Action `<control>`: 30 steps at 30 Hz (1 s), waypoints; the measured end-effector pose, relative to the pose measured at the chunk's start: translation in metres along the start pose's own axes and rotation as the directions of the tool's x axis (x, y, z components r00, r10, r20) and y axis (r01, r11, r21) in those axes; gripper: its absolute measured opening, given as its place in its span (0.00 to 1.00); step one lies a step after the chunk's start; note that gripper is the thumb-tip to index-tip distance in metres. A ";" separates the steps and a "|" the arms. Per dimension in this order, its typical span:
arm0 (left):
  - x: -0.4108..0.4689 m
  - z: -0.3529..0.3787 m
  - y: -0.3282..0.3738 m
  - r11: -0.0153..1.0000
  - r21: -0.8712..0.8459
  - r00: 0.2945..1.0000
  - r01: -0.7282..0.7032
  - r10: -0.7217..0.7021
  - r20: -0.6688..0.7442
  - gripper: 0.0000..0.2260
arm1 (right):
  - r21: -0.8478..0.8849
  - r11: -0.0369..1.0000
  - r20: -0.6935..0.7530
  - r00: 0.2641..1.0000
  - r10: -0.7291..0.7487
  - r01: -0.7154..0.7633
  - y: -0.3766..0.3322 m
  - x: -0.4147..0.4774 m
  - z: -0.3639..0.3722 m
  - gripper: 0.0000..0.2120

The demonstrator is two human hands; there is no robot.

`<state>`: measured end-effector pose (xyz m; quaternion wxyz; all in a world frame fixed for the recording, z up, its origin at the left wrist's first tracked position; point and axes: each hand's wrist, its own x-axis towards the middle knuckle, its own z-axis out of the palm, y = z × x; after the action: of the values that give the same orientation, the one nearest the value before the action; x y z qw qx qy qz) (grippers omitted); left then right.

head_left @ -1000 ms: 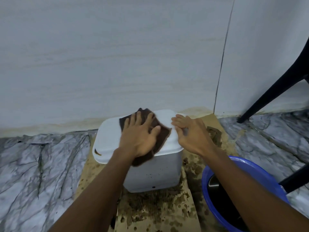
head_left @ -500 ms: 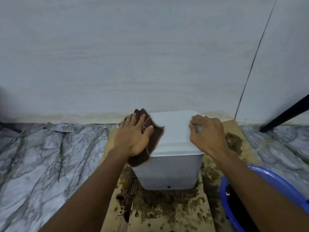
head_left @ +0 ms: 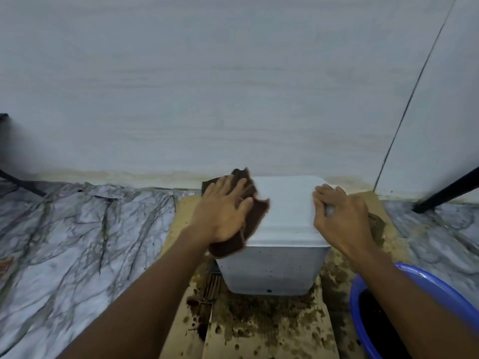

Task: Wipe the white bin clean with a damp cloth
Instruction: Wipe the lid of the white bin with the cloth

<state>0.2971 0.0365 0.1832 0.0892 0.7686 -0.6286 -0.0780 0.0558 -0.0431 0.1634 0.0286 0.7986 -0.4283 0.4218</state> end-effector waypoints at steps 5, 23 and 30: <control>0.021 -0.003 -0.021 0.976 -0.106 0.982 0.188 -0.187 0.017 0.28 | 0.033 0.999 -0.017 0.999 0.032 -0.031 0.002 0.000 0.006 0.04; 0.069 -0.017 -0.021 0.995 -0.043 0.992 0.087 -0.082 0.096 0.32 | 0.011 0.988 0.252 0.956 -0.149 0.151 -0.007 -0.038 0.010 0.38; 0.069 -0.014 -0.019 0.989 -0.062 0.989 0.134 -0.129 0.077 0.30 | 0.099 0.934 0.227 0.906 -0.357 0.344 0.032 -0.010 0.021 0.42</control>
<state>0.3318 -0.0266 0.1919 0.0867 0.8017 -0.5763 -0.1330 0.0438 -0.0656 0.1331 0.0289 0.9084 -0.2661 0.3213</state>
